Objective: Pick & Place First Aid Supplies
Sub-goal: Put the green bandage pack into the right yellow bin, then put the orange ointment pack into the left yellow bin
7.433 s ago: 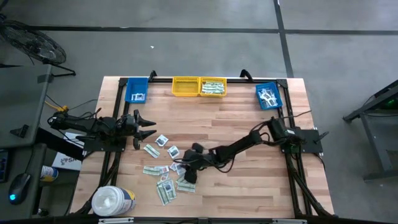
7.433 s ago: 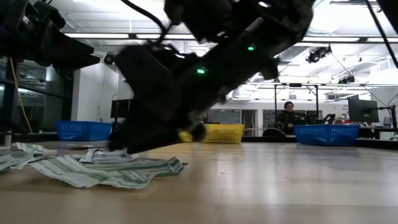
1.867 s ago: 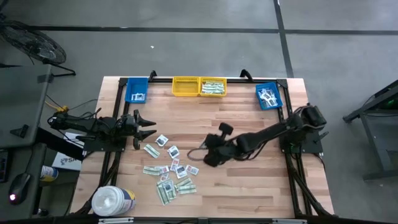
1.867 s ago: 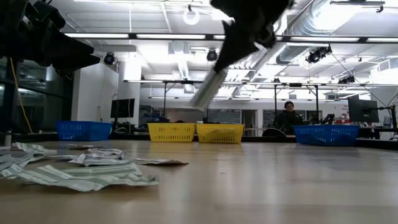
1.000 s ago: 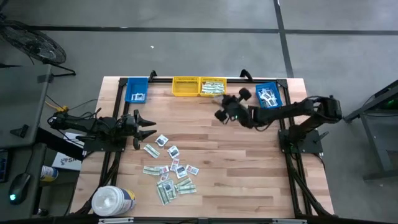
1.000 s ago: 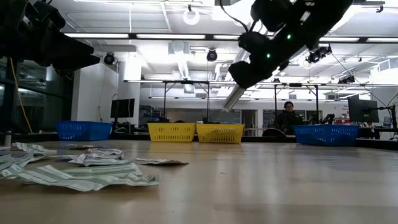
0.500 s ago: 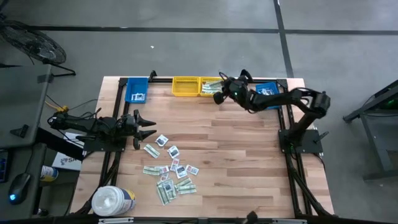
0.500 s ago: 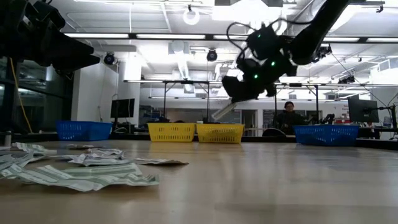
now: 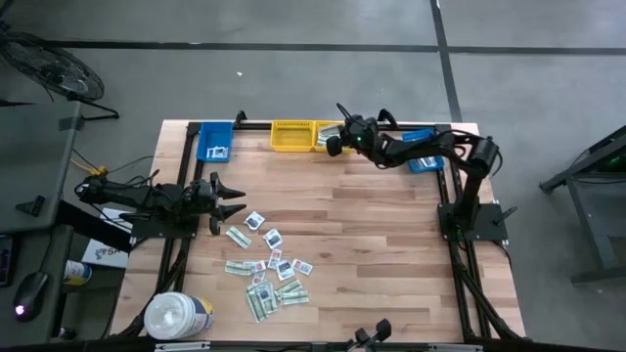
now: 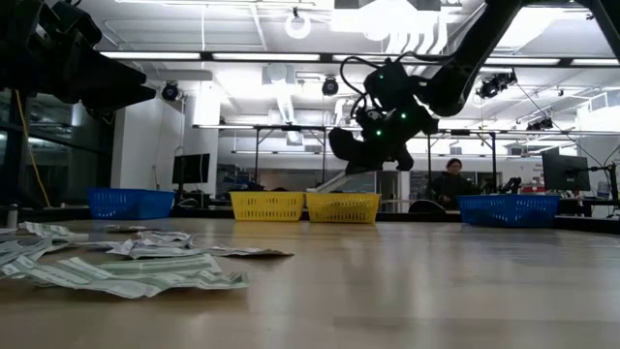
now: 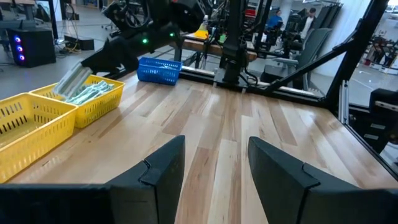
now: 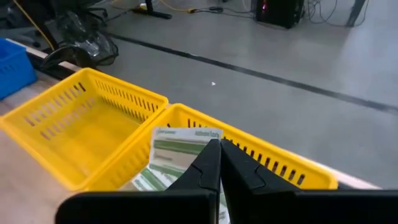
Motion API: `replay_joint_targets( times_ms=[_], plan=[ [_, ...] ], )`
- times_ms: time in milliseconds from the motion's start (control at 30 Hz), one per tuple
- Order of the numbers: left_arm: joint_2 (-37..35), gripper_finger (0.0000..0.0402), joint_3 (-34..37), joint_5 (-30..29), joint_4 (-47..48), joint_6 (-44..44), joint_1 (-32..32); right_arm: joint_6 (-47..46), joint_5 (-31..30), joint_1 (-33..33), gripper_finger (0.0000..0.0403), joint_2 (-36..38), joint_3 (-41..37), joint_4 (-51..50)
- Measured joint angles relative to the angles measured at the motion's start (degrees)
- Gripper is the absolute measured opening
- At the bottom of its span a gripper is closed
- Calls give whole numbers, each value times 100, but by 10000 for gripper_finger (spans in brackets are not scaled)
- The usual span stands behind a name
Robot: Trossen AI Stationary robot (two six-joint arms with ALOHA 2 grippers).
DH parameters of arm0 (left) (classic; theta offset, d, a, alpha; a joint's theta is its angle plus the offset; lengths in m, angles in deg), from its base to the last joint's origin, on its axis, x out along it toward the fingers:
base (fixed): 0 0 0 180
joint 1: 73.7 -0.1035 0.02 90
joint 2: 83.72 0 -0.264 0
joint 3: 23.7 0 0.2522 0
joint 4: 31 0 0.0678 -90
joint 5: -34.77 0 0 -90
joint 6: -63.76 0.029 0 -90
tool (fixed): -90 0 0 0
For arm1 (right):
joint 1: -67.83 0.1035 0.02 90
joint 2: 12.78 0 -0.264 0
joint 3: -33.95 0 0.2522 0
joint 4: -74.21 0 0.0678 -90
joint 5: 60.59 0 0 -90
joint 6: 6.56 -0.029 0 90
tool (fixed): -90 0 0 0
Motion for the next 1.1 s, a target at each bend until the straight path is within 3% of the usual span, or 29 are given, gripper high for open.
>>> replay_joint_targets(
  times_ms=[267,467,800,967,1100],
  plan=[
    [1,177,0,0,0,0,-2,-207,120,1,20,-18,2,-47],
    [0,177,0,0,0,0,-1,-303,337,2,86,-18,2,-94],
    [0,177,0,0,-1,0,-1,28,-51,117,184,366,0,-816],
    [1,177,0,0,0,0,0,264,-446,378,205,746,0,-1497],
    [1,177,0,0,0,0,-1,508,-199,883,205,987,-7,-1996]
  ],
)
